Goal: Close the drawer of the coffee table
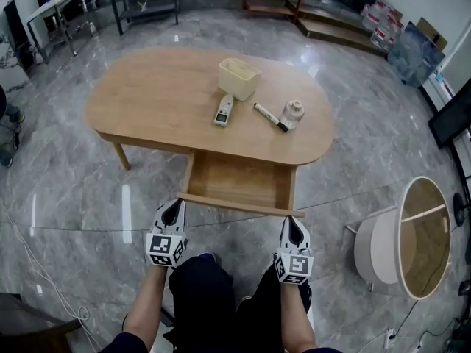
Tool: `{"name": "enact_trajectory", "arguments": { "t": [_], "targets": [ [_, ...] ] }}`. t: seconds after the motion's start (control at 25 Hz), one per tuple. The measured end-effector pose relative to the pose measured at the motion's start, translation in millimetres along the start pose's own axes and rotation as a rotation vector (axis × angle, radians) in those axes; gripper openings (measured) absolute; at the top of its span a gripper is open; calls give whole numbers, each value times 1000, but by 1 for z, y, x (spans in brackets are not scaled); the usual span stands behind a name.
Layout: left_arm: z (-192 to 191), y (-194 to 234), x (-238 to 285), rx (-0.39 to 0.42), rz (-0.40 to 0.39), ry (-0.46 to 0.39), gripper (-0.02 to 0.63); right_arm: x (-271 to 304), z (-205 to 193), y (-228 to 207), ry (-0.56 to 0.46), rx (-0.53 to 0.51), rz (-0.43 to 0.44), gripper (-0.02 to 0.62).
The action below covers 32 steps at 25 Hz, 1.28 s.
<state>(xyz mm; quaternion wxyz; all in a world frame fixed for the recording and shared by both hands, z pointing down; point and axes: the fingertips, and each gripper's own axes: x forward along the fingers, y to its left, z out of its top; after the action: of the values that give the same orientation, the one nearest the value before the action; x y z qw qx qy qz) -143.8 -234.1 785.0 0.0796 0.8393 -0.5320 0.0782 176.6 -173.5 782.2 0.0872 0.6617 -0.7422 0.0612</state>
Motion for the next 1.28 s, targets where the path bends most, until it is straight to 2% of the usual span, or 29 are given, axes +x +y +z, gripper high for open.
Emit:
{"name": "enact_trajectory", "arguments": {
  "t": [0.36, 1.28],
  "targets": [
    [22, 4, 4, 34, -4, -49, 25, 8, 18, -1, -57, -2, 14, 26],
    [35, 5, 5, 36, -17, -30, 25, 11, 31, -3, -40, 26, 36, 26]
  ]
}}
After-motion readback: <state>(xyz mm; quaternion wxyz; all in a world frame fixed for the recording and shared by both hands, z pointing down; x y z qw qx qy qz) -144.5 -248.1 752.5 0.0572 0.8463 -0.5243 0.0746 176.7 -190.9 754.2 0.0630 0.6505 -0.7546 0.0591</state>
